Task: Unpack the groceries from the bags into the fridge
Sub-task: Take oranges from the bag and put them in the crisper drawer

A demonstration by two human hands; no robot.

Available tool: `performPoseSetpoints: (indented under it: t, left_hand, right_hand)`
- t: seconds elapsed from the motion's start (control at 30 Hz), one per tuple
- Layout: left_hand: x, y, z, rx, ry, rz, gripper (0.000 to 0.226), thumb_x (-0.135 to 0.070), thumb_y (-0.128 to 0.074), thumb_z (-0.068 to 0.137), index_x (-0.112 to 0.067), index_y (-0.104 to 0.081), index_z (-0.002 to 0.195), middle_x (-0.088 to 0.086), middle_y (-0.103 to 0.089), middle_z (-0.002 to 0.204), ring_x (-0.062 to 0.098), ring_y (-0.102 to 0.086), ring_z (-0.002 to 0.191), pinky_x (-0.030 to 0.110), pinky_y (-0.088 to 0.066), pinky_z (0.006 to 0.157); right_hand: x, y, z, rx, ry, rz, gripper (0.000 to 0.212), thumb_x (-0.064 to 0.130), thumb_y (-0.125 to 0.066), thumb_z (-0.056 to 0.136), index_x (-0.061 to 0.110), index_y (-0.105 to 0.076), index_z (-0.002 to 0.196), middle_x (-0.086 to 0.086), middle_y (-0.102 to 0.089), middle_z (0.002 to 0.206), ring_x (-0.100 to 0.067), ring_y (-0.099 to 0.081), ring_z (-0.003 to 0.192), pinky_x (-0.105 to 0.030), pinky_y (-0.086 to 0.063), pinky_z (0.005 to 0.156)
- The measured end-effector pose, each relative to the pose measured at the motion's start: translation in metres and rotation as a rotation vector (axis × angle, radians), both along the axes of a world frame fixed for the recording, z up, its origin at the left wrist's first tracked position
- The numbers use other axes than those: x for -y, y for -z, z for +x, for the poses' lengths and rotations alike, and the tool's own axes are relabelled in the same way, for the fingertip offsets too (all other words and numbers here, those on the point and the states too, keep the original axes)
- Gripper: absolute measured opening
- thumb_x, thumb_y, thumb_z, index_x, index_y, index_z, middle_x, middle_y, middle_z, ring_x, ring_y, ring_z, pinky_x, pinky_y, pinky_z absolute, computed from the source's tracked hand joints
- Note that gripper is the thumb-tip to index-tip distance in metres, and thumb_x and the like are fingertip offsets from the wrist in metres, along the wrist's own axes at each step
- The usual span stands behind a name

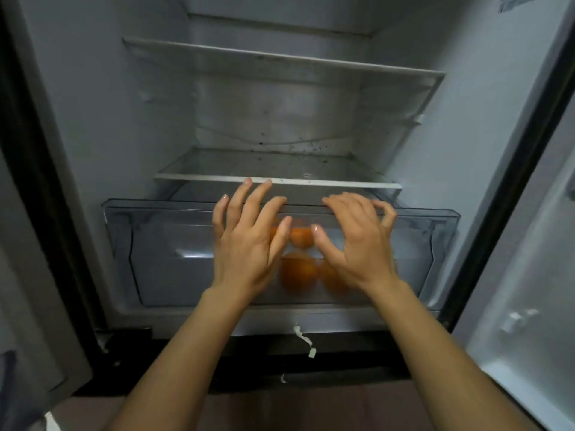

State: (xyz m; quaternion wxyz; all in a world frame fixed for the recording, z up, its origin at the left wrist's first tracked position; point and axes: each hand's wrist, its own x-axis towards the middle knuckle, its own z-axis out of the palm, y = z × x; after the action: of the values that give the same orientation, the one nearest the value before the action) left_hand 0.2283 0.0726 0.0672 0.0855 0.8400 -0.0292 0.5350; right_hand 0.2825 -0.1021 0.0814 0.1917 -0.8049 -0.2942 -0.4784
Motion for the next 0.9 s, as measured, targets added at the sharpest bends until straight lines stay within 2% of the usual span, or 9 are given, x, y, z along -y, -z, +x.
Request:
performPoseSetpoints:
  t: [0.1, 0.27, 0.47, 0.57, 0.63, 0.73, 0.9]
  left_hand:
    - [-0.006, -0.001, 0.007, -0.029, -0.02, 0.053, 0.048, -0.052, -0.035, 0.095, -0.023, -0.063, 0.12, 0.001, -0.049, 0.143, 0.02, -0.026, 0.139, 0.039, -0.011, 0.112]
    - [-0.014, -0.004, 0.028, -0.082, -0.034, 0.064, 0.049, -0.058, -0.042, 0.09, -0.026, -0.06, 0.123, -0.001, -0.052, 0.138, 0.02, -0.028, 0.138, 0.037, -0.007, 0.113]
    - [-0.021, -0.011, 0.06, -0.118, -0.024, -0.015, 0.041, -0.048, -0.049, 0.089, -0.025, -0.064, 0.119, 0.002, -0.058, 0.134, 0.026, -0.035, 0.138, 0.039, -0.01, 0.112]
    - [-0.026, -0.014, 0.075, -0.174, 0.007, -0.046, 0.036, -0.034, -0.064, 0.088, -0.021, -0.063, 0.122, 0.007, -0.057, 0.136, 0.031, -0.03, 0.142, 0.042, -0.008, 0.114]
    - [-0.028, -0.016, 0.083, -0.213, 0.03, -0.073, 0.036, -0.026, -0.065, 0.088, -0.017, -0.063, 0.122, 0.009, -0.058, 0.135, 0.033, -0.029, 0.142, 0.047, -0.008, 0.115]
    - [-0.03, -0.015, 0.091, -0.239, 0.01, -0.066, 0.034, -0.025, -0.067, 0.086, -0.015, -0.064, 0.119, 0.01, -0.06, 0.131, 0.037, -0.036, 0.138, 0.053, -0.015, 0.114]
    - [-0.036, -0.009, 0.104, -0.218, -0.023, -0.015, 0.038, -0.034, -0.066, 0.088, -0.018, -0.062, 0.122, 0.01, -0.059, 0.133, 0.035, -0.04, 0.136, 0.052, -0.017, 0.114]
  right_hand:
    - [0.003, 0.006, 0.011, 0.021, 0.004, -0.087, 0.05, 0.052, -0.047, 0.09, 0.018, -0.064, 0.123, 0.0, -0.061, 0.13, -0.013, -0.043, 0.13, -0.04, -0.021, 0.102]
    - [-0.002, 0.0, 0.039, 0.047, -0.014, -0.125, 0.05, 0.049, -0.047, 0.091, 0.014, -0.064, 0.122, -0.003, -0.06, 0.133, -0.014, -0.034, 0.137, -0.041, -0.02, 0.105]
    - [-0.015, -0.006, 0.066, -0.075, 0.048, -0.173, 0.048, 0.037, -0.043, 0.091, 0.015, -0.058, 0.131, -0.006, -0.056, 0.138, -0.024, -0.037, 0.139, -0.043, -0.012, 0.111]
    - [-0.024, -0.01, 0.076, -0.209, 0.064, -0.222, 0.048, 0.028, -0.049, 0.096, 0.015, -0.046, 0.142, -0.007, -0.047, 0.147, -0.025, -0.027, 0.145, -0.045, -0.006, 0.118]
    - [-0.029, -0.01, 0.083, -0.226, 0.062, -0.227, 0.049, 0.02, -0.057, 0.095, 0.01, -0.047, 0.141, -0.012, -0.05, 0.144, -0.03, -0.031, 0.143, -0.044, -0.008, 0.118]
    - [-0.035, -0.006, 0.091, -0.237, 0.069, -0.201, 0.048, 0.014, -0.064, 0.089, 0.004, -0.053, 0.135, -0.018, -0.056, 0.136, -0.036, -0.041, 0.136, -0.043, -0.015, 0.115]
    - [-0.039, -0.004, 0.096, -0.249, 0.085, -0.179, 0.054, 0.024, -0.053, 0.097, 0.01, -0.037, 0.146, -0.012, -0.038, 0.152, -0.027, -0.021, 0.147, -0.032, 0.002, 0.117]
